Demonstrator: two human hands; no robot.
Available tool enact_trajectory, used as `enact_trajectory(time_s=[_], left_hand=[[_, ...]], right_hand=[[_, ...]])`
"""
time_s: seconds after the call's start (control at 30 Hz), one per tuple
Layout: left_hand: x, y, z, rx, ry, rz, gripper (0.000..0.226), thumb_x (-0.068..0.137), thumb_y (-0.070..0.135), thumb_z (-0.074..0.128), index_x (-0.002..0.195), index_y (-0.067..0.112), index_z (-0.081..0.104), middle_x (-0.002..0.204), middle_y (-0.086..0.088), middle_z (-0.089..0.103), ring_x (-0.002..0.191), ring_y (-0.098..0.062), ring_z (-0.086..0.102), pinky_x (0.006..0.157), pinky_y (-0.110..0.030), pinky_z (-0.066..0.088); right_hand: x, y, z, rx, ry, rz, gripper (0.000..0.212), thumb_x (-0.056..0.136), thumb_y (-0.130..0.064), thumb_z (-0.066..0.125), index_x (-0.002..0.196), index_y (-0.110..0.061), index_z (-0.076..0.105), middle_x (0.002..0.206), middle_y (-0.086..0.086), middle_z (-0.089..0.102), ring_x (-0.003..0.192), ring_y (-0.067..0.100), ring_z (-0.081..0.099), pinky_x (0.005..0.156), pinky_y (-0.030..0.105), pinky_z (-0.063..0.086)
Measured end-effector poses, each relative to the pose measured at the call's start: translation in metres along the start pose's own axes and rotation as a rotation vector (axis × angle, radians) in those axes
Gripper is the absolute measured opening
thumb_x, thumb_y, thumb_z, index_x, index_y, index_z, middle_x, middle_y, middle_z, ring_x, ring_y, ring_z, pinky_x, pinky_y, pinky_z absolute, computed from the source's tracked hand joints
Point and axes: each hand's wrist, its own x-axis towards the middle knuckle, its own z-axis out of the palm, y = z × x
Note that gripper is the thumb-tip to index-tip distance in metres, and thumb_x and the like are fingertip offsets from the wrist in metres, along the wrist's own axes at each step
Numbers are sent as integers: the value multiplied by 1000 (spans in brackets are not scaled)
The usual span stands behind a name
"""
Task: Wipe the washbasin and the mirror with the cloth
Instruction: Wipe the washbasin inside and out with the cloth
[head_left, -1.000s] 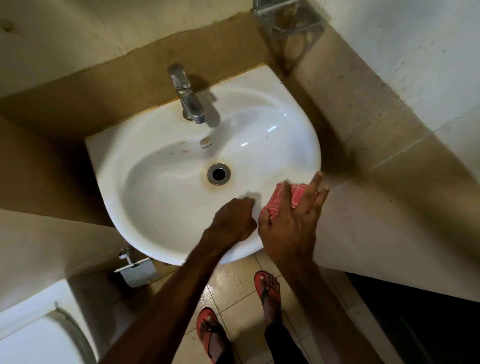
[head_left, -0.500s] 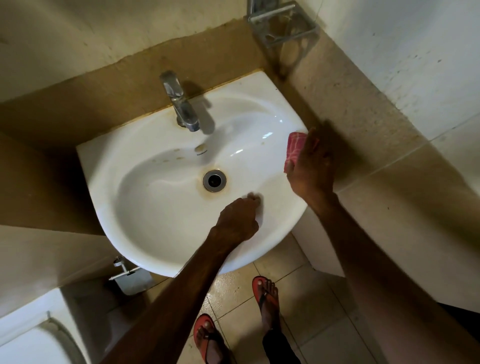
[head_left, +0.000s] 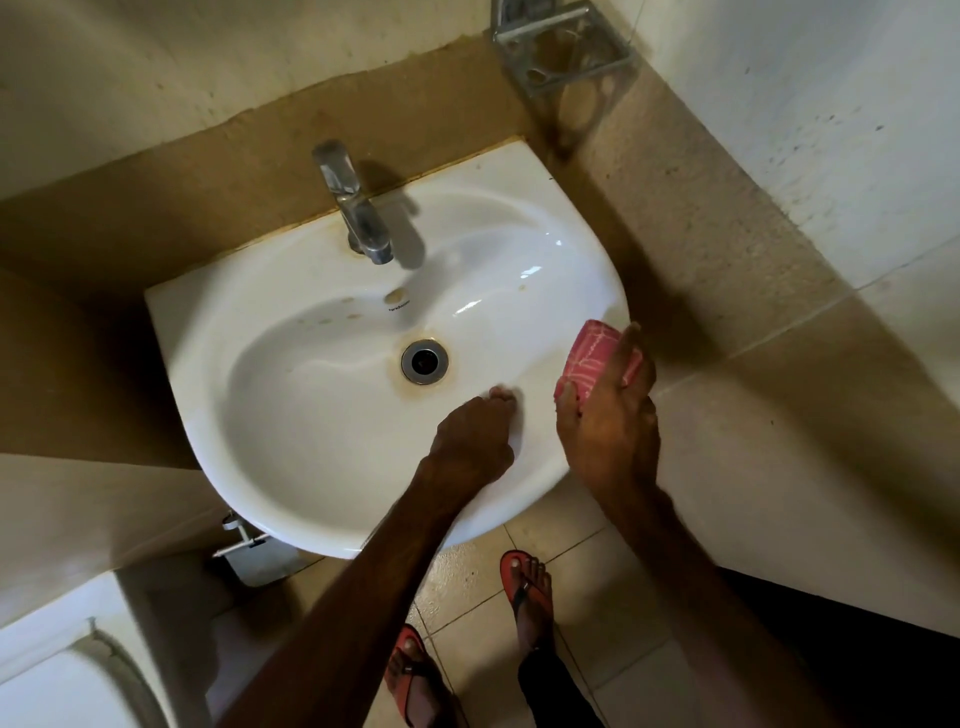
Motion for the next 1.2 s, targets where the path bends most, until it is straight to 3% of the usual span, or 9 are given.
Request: enact_trajectory(time_s=[0.13, 0.27, 0.4, 0.53, 0.63, 0.83, 0.97, 1.1, 1.2], left_hand=[[1, -4, -1, 6, -18, 29, 46, 99, 15, 49, 144, 6, 49, 141, -15, 59, 126, -33, 58, 105, -35, 45], [2, -5, -2, 17, -21, 40, 44, 99, 16, 48, 142, 6, 51, 140, -16, 59, 125, -34, 58, 103, -37, 45], [3, -5, 2, 16, -50, 15, 49, 96, 11, 50, 144, 2, 45, 137, -18, 60, 123, -36, 59, 101, -38, 48], [8, -11, 13, 65, -39, 34, 61, 97, 17, 48, 154, 6, 30, 148, -15, 51, 127, -34, 57, 103, -39, 48], [9, -13, 16, 103, -51, 51, 64, 99, 20, 46, 158, 10, 24, 158, -14, 39, 133, -33, 52, 107, -38, 45], [9, -10, 10, 74, -41, 38, 63, 98, 15, 48, 156, 4, 26, 147, -16, 52, 128, -34, 57, 104, -39, 49], [7, -8, 11, 68, -44, 34, 61, 97, 12, 53, 154, 2, 32, 145, -16, 54, 130, -33, 55, 107, -36, 45], [13, -13, 16, 58, -24, 79, 50, 97, 27, 59, 141, 5, 48, 133, -15, 62, 117, -32, 62, 94, -37, 51], [13, -16, 17, 53, -40, 88, 53, 96, 25, 61, 143, 7, 46, 139, -15, 58, 121, -32, 60, 99, -39, 50]], right_hand=[[15, -6, 5, -155, 14, 10, 94, 103, -43, 57, 166, -8, -3, 162, 32, 27, 132, 51, 53, 95, 48, 58], [69, -7, -1, -316, 36, -144, 85, 103, -34, 53, 164, 1, 5, 157, 31, 37, 132, 46, 52, 103, 46, 48], [118, -18, -17, -190, -55, -207, 79, 109, -36, 49, 165, -4, 3, 167, 26, 22, 147, 46, 35, 117, 46, 31], [140, -13, -14, -66, -29, -232, 83, 103, -43, 58, 166, -9, 14, 162, 22, 36, 144, 42, 41, 117, 46, 34], [125, -9, -11, 26, 10, -160, 82, 102, -41, 60, 166, -12, 16, 163, 18, 37, 145, 39, 42, 116, 45, 36], [45, 3, -2, 45, 98, -29, 83, 104, -39, 56, 166, -7, 13, 155, 25, 44, 132, 42, 56, 103, 45, 50], [-26, -11, 10, 174, 56, 95, 88, 104, -44, 55, 167, -10, 2, 161, 26, 31, 131, 45, 56, 98, 45, 56], [-82, -22, 30, 219, 145, -7, 76, 106, -42, 39, 165, -4, 10, 165, 32, 22, 140, 49, 47, 101, 41, 53], [-80, -21, 32, 169, 149, -33, 75, 105, -46, 33, 165, -4, 15, 167, 33, 18, 147, 51, 38, 105, 39, 46]])
